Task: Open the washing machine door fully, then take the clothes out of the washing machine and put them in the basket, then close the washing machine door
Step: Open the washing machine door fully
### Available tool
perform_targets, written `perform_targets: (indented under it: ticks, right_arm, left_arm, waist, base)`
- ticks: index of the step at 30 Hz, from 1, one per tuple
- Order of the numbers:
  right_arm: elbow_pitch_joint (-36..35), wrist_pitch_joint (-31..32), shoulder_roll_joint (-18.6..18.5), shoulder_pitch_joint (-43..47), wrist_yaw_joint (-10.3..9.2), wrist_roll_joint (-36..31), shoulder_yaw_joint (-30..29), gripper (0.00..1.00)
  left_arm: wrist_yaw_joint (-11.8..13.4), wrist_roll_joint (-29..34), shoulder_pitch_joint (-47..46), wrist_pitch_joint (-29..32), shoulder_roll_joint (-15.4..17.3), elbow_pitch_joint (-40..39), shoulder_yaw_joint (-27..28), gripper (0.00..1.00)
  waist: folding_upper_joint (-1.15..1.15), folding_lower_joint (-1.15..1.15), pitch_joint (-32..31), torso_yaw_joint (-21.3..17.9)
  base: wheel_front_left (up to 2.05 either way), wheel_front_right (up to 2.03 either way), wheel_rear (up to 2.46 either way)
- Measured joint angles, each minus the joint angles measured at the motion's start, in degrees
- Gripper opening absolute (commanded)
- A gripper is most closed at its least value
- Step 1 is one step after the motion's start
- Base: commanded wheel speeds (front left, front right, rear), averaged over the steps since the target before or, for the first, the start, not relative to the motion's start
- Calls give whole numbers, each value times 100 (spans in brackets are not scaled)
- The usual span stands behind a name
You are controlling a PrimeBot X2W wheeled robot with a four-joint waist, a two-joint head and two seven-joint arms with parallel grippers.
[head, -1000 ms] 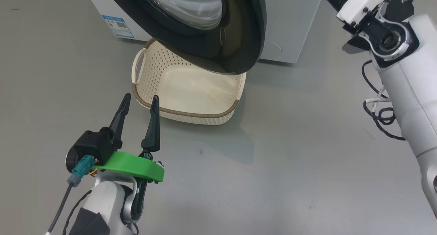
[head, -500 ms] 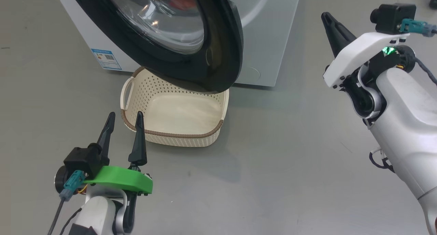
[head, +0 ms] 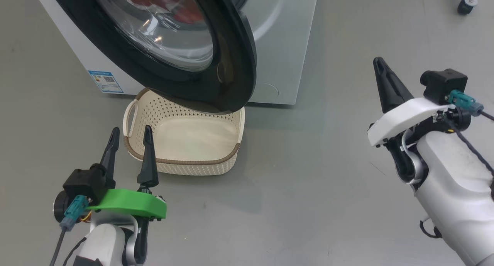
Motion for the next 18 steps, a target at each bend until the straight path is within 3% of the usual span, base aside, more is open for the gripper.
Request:
perform_targets:
  ticks: [8,9,10,11,18]
  right_arm:
    - [-382,8,211,621,-366,-177,-180,0]
    - [-476,9,243,705,-417,-193,-278,13]
    - [-601,11,267,772,-475,-240,-397,53]
    - [-725,16,277,809,-522,-327,-506,98]
    - [-1313,16,414,1222,-616,-682,-1017,100]
  left_arm:
    - [0,52,75,0,8,-24,129,100]
    - [0,52,77,1,7,-25,135,100]
    - [0,53,82,0,7,-27,144,100]
    - [0,53,85,1,5,-29,154,100]
    - [0,69,93,0,7,-34,199,100]
  waist:
    - [0,0,-15,-91]
    - [0,0,-17,-102]
    - [0,0,-19,-112]
    - [0,0,-20,-122]
    - [0,0,-40,-180]
  base:
    - [0,0,0]
    - [0,0,0]
    - [0,0,0]
    - [0,0,0]
    - [0,0,0]
